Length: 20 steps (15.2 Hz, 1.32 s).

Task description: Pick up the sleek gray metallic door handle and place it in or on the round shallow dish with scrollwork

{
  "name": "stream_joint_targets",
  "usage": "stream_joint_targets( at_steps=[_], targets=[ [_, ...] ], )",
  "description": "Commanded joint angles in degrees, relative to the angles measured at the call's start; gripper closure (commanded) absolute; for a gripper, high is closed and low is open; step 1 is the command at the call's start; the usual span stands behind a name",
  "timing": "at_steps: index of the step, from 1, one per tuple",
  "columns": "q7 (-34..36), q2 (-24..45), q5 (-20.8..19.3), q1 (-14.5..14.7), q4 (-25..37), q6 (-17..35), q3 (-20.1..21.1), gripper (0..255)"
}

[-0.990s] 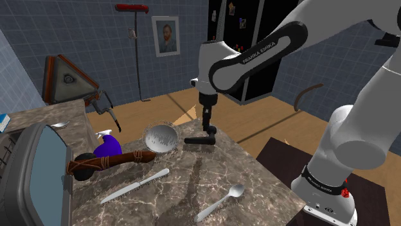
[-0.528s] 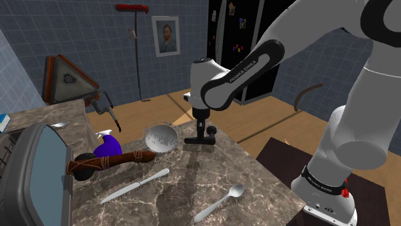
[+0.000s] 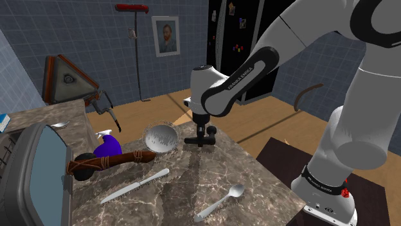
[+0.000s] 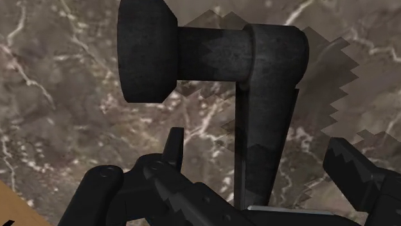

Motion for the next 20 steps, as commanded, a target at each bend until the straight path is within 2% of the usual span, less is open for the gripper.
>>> stream_joint_targets(
  at_steps=[1,3,4,13,20],
  targets=[
    [0.02,0.03,-0.01,0.01,-0.01,0.04,0.00,0],
    [0.01,0.03,-0.01,0.00,0.00,0.03,0.00,0],
    [0.01,0.03,-0.01,0.00,0.00,0.03,0.00,255],
    [0.02,0.03,-0.01,0.01,-0.01,0.04,0.00,255],
    [-0.64,-4.11,0.98,-0.06,1.39,-5.43,0.08,255]
  ],
)
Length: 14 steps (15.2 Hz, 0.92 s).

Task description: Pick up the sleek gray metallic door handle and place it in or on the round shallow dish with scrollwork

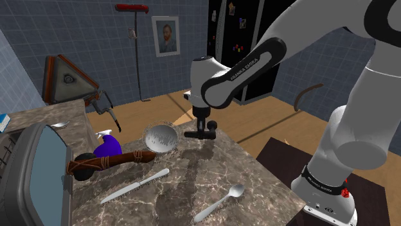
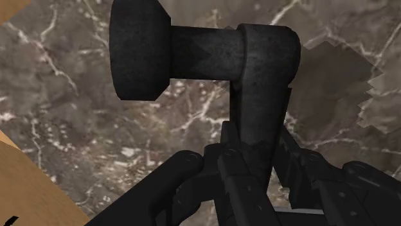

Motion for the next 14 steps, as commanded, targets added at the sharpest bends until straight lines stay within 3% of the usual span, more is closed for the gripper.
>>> stream_joint_targets(
  at_steps=[1,14],
  targets=[
    [-0.10,-1.06,0.24,0.02,0.56,-1.62,0.03,255],
    [-0.79,-6.98,1.27,-0.01,4.96,-11.88,-0.17,255]
  ],
)
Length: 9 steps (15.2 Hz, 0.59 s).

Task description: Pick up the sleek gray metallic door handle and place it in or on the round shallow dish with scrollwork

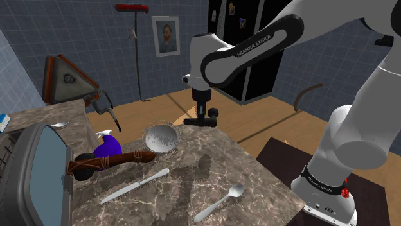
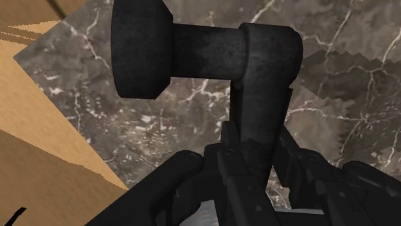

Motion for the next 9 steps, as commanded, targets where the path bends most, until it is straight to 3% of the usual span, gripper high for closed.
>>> stream_joint_targets(
  at_steps=[1,9],
  targets=[
    [-0.04,-0.86,0.13,0.02,0.87,-1.75,-0.02,255],
    [6.56,12.96,-2.96,2.42,18.01,-5.22,2.52,255]
  ],
)
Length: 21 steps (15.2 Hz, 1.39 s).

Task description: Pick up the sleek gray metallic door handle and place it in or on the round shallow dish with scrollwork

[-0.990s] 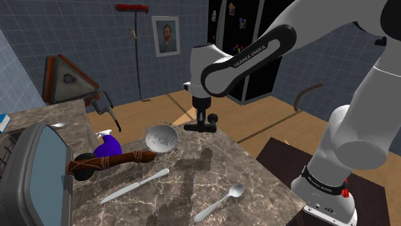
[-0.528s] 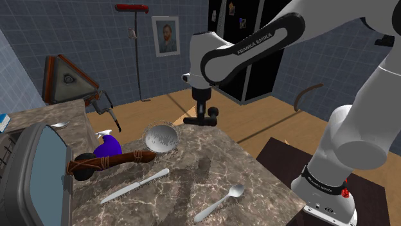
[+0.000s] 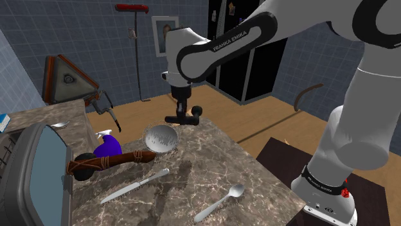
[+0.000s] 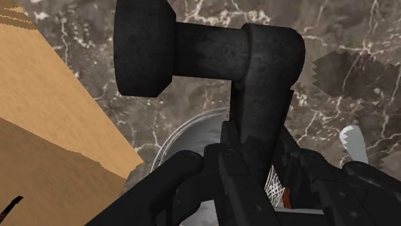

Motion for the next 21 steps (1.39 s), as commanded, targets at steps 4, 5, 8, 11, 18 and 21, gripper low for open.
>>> stream_joint_targets(
  at_steps=[4,5,8,11,18,21],
  targets=[
    [4.27,10.69,-2.67,2.47,14.05,-3.59,0.96,255],
    [5.00,12.91,-3.20,3.07,17.18,-4.55,1.04,255],
    [6.55,18.38,-4.40,4.67,25.14,-7.17,1.09,255],
    [6.65,19.06,-4.58,4.70,23.80,-5.17,0.98,255],
    [6.94,21.02,-5.11,4.81,21.20,-0.65,0.71,255],
    [7.08,22.01,-5.38,4.88,20.30,1.22,0.58,255]
  ],
)
